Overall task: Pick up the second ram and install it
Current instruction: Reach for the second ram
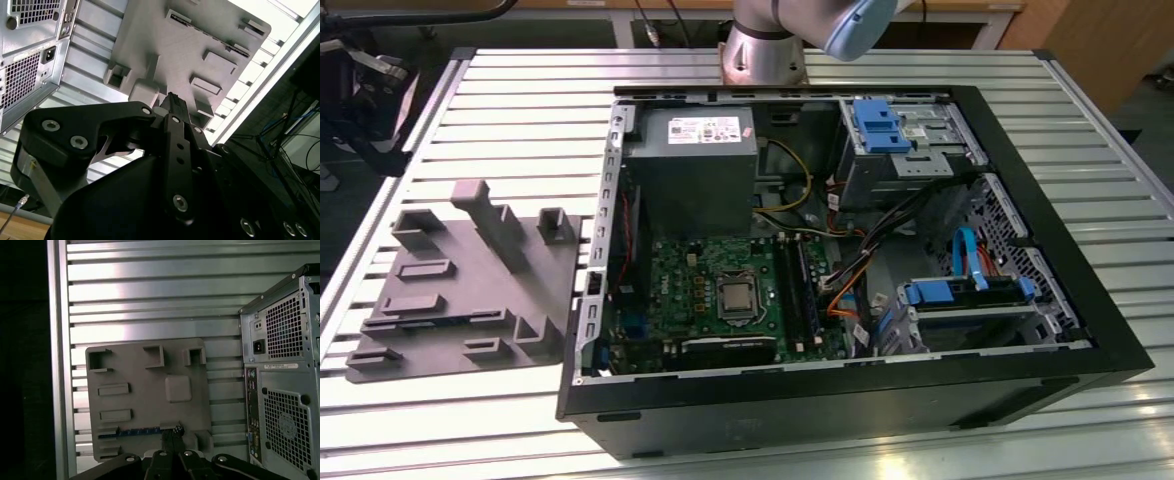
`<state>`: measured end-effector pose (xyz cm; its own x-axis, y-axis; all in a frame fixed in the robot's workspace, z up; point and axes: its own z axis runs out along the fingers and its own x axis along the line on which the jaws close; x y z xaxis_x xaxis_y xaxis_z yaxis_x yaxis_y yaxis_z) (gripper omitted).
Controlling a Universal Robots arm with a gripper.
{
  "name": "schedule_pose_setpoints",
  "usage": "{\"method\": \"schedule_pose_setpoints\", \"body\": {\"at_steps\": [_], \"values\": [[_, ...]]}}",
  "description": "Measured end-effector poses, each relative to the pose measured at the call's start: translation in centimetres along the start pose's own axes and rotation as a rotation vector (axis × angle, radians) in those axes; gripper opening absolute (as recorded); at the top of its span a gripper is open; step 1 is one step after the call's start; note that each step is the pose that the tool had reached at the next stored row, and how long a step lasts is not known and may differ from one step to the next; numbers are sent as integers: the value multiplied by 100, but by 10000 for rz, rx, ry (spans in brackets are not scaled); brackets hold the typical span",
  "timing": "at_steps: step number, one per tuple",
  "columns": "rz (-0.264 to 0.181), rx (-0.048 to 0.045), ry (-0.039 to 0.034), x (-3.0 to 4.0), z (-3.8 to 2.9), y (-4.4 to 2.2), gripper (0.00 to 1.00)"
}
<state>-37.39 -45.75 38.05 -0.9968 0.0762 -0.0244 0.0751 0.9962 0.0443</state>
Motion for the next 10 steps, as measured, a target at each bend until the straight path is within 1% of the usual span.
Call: {"method": "schedule_pose_setpoints", "body": {"at_steps": [10], "values": [[0,-1,-1,18,3,-27,11]]}}
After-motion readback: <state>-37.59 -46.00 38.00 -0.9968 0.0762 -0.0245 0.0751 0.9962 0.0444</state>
